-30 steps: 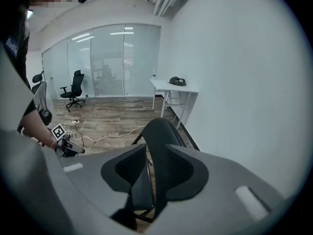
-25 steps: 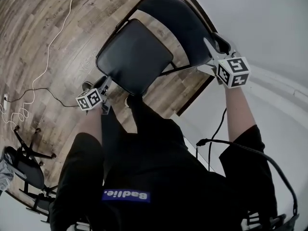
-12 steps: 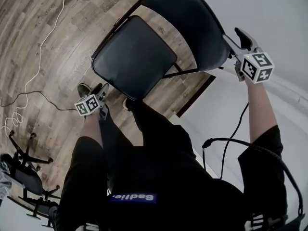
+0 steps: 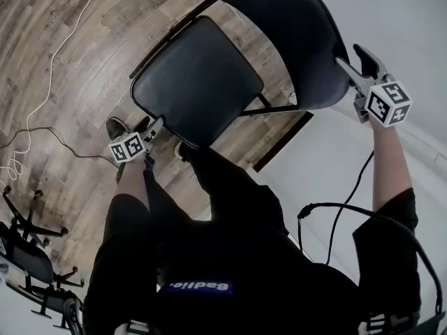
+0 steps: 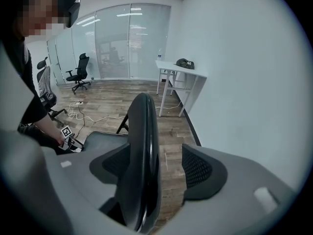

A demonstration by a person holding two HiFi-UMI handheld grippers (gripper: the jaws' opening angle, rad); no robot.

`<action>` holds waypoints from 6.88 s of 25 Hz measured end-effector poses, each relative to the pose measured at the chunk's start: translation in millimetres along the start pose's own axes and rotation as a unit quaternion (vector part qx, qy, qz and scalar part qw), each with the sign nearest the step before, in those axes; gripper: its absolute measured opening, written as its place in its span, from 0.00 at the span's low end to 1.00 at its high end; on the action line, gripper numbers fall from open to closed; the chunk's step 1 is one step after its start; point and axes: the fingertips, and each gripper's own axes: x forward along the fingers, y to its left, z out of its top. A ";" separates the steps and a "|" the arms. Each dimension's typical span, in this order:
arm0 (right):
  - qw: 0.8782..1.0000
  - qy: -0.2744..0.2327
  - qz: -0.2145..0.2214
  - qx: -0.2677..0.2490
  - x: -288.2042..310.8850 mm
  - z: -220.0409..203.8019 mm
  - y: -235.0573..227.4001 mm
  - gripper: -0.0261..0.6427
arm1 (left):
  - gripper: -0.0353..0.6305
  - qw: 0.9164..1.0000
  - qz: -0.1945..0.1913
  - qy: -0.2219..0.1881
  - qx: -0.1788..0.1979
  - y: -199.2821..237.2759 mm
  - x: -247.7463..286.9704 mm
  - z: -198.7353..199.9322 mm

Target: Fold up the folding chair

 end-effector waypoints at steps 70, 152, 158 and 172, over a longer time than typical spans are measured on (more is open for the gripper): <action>0.993 0.053 0.073 -0.082 -103.9 58.2 185.2 0.15 | 0.37 0.991 -0.094 0.003 -0.095 -253.3 -1.0 48.9; 0.993 0.056 0.063 -0.086 -139.5 82.3 120.8 0.11 | 0.36 0.995 -0.015 -0.023 -0.093 -453.2 106.4 126.3; 0.992 0.059 0.072 -0.081 -139.2 83.6 113.1 0.11 | 0.36 0.996 -0.031 0.006 -0.083 -453.9 93.9 116.6; 0.993 0.057 0.081 -0.070 -137.6 83.5 91.4 0.11 | 0.36 0.994 -0.083 0.072 -0.014 -490.5 17.7 77.7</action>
